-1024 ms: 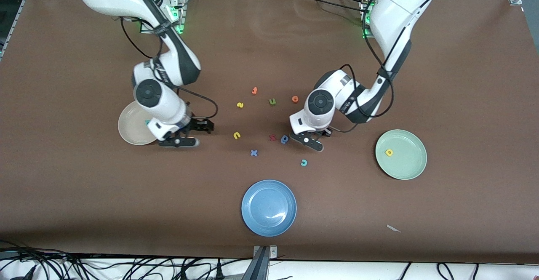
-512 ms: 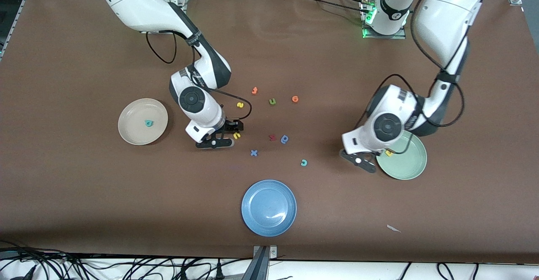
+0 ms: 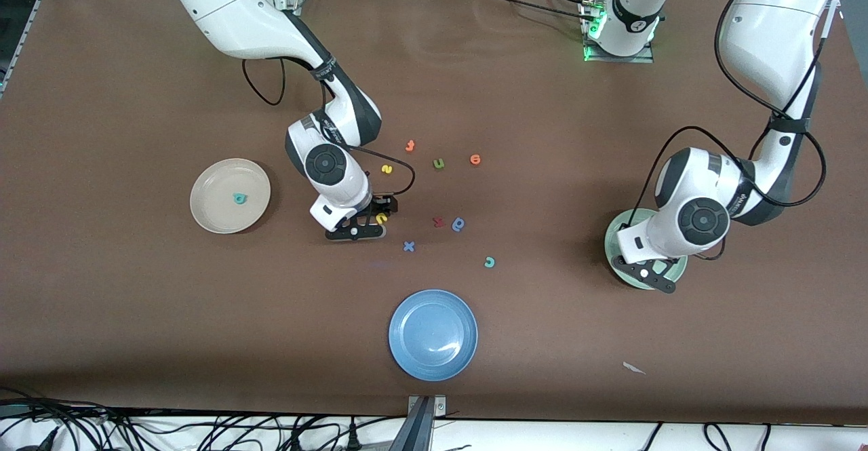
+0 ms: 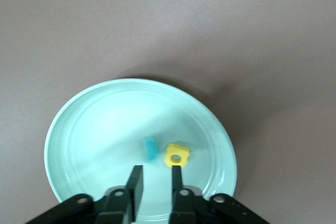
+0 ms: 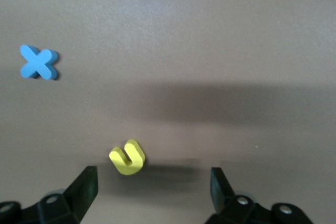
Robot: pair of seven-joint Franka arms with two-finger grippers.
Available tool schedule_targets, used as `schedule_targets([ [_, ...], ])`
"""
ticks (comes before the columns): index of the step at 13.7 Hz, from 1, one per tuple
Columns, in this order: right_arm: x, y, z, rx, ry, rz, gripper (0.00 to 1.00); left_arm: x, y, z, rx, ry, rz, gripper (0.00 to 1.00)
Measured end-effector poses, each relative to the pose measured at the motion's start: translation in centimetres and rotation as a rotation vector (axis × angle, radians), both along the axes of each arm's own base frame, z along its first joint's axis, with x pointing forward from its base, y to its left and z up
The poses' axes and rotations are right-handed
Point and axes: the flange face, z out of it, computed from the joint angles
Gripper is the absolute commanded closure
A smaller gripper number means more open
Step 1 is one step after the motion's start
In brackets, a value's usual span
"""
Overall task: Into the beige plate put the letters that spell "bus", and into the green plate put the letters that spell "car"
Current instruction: 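Release the cyan r on the green plate while the right gripper grasps yellow u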
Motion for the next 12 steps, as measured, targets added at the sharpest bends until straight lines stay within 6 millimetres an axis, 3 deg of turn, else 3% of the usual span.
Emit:
schedule_targets([
  [3,0.0,1.0,-0.3,0.004,-0.003,-0.003,0.13,0.1,-1.9,0.5,-0.017,-0.011,-0.02,0.0],
  [5,-0.1,1.4,-0.7,0.003,-0.001,-0.002,0.24,0.3,-5.6,1.9,-0.064,-0.032,-0.037,0.0],
  [7,-0.2,1.5,-1.1,-0.001,0.003,0.002,0.4,-0.1,-10.7,2.9,-0.117,-0.042,-0.035,0.0],
  [9,-0.2,1.6,-1.1,-0.001,0.002,0.003,0.46,-0.2,-14.7,2.5,-0.146,-0.044,-0.034,0.0],
  [12,0.1,1.6,-0.9,0.001,-0.005,0.001,0.54,1.1,-18.6,1.2,-0.184,-0.061,-0.004,0.0],
])
